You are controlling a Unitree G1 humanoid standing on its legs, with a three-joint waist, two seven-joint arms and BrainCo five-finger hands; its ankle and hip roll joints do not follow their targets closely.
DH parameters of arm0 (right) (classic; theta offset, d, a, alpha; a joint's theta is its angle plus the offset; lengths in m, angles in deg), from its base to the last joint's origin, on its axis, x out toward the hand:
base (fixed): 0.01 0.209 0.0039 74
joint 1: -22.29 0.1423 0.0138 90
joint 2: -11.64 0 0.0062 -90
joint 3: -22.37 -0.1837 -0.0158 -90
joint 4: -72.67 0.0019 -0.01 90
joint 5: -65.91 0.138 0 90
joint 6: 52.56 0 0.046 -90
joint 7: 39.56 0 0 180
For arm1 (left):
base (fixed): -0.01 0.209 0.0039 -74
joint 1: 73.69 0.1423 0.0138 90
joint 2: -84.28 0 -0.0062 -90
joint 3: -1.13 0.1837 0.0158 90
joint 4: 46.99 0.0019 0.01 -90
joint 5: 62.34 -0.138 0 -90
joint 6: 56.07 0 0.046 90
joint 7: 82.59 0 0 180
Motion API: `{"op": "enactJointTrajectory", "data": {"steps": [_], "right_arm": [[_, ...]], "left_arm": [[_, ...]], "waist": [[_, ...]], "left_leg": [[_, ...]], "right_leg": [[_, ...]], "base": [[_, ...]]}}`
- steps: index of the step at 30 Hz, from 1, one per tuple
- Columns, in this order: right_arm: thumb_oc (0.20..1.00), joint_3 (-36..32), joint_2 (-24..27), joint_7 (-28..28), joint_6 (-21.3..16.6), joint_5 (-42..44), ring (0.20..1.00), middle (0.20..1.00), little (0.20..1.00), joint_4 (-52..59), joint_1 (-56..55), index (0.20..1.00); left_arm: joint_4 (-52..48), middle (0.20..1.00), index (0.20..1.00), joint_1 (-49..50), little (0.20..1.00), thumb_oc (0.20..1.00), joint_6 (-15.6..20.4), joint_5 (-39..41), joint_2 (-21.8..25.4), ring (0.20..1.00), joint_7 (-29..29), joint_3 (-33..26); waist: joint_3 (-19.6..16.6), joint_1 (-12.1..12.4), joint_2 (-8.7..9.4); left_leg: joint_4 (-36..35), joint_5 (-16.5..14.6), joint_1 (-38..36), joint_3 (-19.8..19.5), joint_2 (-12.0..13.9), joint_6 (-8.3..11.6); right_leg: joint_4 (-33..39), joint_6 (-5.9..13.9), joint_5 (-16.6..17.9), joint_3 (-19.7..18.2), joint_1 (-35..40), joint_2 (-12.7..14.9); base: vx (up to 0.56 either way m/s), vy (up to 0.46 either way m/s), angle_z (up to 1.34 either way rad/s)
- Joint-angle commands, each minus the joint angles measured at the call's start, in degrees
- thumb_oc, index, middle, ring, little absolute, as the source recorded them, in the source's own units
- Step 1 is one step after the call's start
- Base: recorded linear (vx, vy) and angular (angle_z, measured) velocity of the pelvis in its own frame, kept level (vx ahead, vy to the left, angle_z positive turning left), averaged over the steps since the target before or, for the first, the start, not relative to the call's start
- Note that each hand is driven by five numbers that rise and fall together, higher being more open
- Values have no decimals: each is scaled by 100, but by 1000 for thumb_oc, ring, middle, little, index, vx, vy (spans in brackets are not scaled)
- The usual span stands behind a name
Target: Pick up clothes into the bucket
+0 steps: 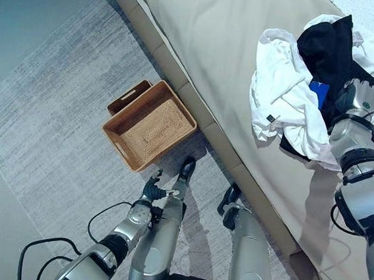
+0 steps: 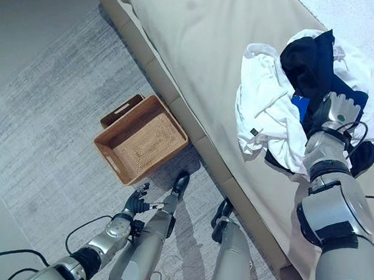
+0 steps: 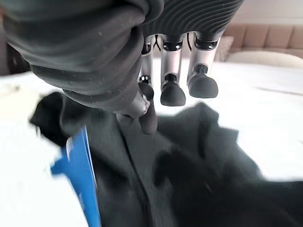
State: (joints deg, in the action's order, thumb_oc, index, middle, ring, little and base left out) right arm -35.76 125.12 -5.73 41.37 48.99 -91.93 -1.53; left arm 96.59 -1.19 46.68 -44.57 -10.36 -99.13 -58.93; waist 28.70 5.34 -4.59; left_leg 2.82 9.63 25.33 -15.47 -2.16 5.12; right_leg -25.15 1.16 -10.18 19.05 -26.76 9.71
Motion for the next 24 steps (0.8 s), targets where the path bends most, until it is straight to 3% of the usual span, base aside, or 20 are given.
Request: {"op": "enactJointTrajectory", "data": {"steps": [1,6,11,15,24], "right_arm": [[200,38,447,520,-226,357,200,200,200,503,464,200],[200,-200,923,760,-312,344,200,200,200,1746,567,200],[200,-194,990,542,-392,435,200,200,200,1925,691,200],[1000,48,648,1,-468,801,1000,1000,1000,1078,970,1000],[1000,-30,-33,-271,-483,1124,1000,1000,1000,34,859,1000]], "left_arm": [[42,1000,1000,20,1000,1000,130,65,-10,1000,-144,-137],[127,1000,1000,146,1000,1000,116,-55,104,1000,-168,-383],[168,1000,1000,221,1000,1000,130,-59,211,1000,-148,-538],[264,1000,1000,282,1000,1000,123,44,266,1000,-66,-577],[461,1000,1000,260,1000,1000,74,129,179,1000,-37,-505]], "waist": [[109,-119,406],[24,-201,524],[-127,-238,634],[-175,-200,737],[-108,-169,707]], "left_leg": [[431,-631,-398,152,-131,-233],[383,-711,-748,284,-118,-235],[424,-765,-817,430,-121,-251],[513,-834,-852,540,-105,-253],[487,-741,-779,535,-123,-276]], "right_leg": [[840,477,638,-264,640,221],[934,530,670,-333,979,233],[1081,554,790,-435,1076,203],[1159,541,830,-530,1113,152],[1186,530,908,-513,1047,141]], "base": [[8,31,-11],[10,38,-6],[-6,50,-14],[-23,20,-26],[-15,7,-3]]}}
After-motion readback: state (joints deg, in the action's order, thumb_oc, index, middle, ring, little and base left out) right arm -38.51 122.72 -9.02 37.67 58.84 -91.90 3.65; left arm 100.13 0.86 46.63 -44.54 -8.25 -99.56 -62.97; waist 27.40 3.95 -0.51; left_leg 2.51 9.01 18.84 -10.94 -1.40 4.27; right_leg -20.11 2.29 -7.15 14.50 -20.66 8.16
